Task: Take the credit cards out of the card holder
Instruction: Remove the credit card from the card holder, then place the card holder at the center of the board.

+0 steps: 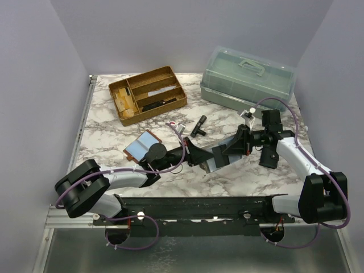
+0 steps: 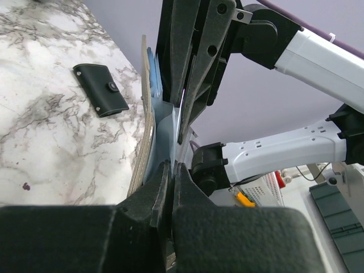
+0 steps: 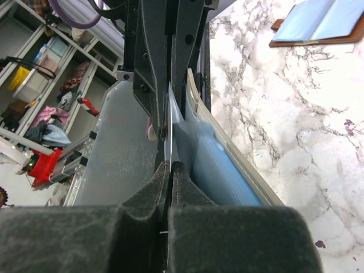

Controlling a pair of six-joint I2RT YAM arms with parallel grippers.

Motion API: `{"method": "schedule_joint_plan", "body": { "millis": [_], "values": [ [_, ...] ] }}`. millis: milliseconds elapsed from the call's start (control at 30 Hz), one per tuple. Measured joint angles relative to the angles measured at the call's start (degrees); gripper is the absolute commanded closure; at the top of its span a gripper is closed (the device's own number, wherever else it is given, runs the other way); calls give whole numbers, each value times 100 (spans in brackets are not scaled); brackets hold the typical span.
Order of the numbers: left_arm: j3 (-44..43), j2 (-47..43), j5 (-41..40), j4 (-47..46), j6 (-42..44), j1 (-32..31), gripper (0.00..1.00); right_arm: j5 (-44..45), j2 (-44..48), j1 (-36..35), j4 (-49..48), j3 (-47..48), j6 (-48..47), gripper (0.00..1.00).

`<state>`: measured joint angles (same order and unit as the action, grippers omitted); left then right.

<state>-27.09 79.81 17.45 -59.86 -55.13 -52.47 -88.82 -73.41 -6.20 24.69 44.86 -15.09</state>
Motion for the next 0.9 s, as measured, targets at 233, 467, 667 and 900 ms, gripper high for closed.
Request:
{"method": "schedule_joint_plan", "body": {
  "millis": [233,467,667,900],
  "values": [
    [229,-234,-39,0,39,76,100,4,-2,179,2,0,-2,100],
    [415,-407,-57,9,94,136,100,179,0,234,13,0,-9,100],
    [776,-507,-140,251,72,332,100,415,57,356,101,2,-96,100],
    [931,-332,-166,361,39,455,100,529,142,396,118,4,-151,100]
  ]
}}
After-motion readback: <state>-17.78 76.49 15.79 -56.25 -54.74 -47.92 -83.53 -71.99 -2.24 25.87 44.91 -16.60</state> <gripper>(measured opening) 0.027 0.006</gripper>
